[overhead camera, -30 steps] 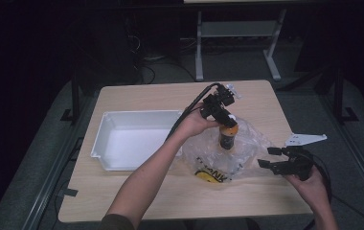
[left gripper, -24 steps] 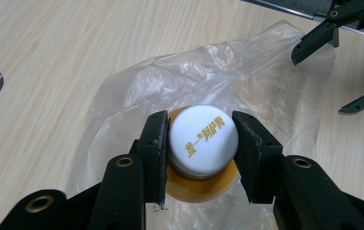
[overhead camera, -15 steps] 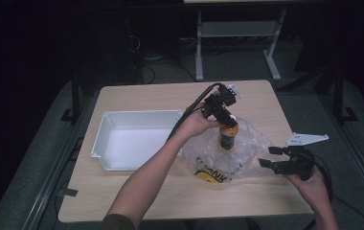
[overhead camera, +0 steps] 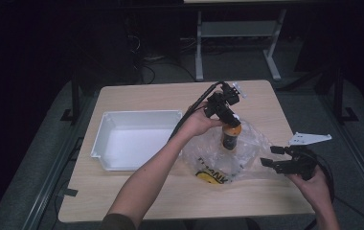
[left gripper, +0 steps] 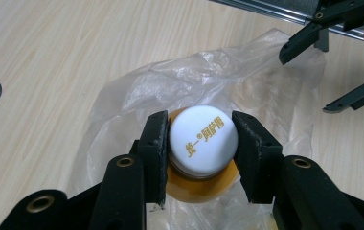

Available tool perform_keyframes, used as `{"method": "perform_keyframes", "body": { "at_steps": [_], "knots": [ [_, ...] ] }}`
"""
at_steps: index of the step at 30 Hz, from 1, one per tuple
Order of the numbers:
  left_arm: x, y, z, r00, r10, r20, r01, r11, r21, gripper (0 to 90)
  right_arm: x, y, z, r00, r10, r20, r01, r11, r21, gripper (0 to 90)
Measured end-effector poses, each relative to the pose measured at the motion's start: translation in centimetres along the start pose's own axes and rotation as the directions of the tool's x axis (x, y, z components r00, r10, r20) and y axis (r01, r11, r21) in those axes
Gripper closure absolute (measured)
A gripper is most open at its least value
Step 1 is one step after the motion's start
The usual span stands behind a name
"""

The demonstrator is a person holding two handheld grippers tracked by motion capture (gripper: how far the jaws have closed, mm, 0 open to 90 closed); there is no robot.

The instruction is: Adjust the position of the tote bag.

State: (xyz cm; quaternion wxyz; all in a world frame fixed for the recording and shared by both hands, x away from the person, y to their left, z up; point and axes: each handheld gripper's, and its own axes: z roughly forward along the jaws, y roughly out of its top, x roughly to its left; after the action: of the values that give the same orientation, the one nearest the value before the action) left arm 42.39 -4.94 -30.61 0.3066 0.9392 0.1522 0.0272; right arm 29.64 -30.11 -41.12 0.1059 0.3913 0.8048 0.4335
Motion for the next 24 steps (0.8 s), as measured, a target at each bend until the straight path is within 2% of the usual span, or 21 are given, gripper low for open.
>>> {"method": "perform_keyframes", "body": {
  "at_steps": [4, 7, 17, 24],
  "knots": [
    [-0.1, 0.4, -0.7, 0.9999, 0.011, 0.006, -0.01, 0.9999, -0.004, 59.1, 0.0, 0.0, -0.2, 1.0, 0.003, 0.004, -0.003, 1.0, -0.003, 30.2],
    [-0.4, 0.5, -1.1, 1.0, 0.002, 0.01, -0.002, 0.9999, -0.014, 59.1, -0.1, 0.0, -0.2, 1.0, 0.001, 0.008, -0.001, 1.0, -0.011, 30.1],
    [-1.2, 1.8, -2.3, 0.9996, 0.026, 0.011, -0.026, 0.9994, -0.022, 59.1, -0.2, 0.1, -0.3, 0.9998, 0.012, 0.013, -0.012, 1.0, -0.017, 29.4],
    [-1.8, 2.5, -3.3, 0.9991, 0.042, -0.002, -0.042, 0.9986, -0.033, 59.2, -0.5, 0.0, -0.7, 0.9996, 0.018, 0.023, -0.018, 1.0, -0.024, 28.9]
  ]
}}
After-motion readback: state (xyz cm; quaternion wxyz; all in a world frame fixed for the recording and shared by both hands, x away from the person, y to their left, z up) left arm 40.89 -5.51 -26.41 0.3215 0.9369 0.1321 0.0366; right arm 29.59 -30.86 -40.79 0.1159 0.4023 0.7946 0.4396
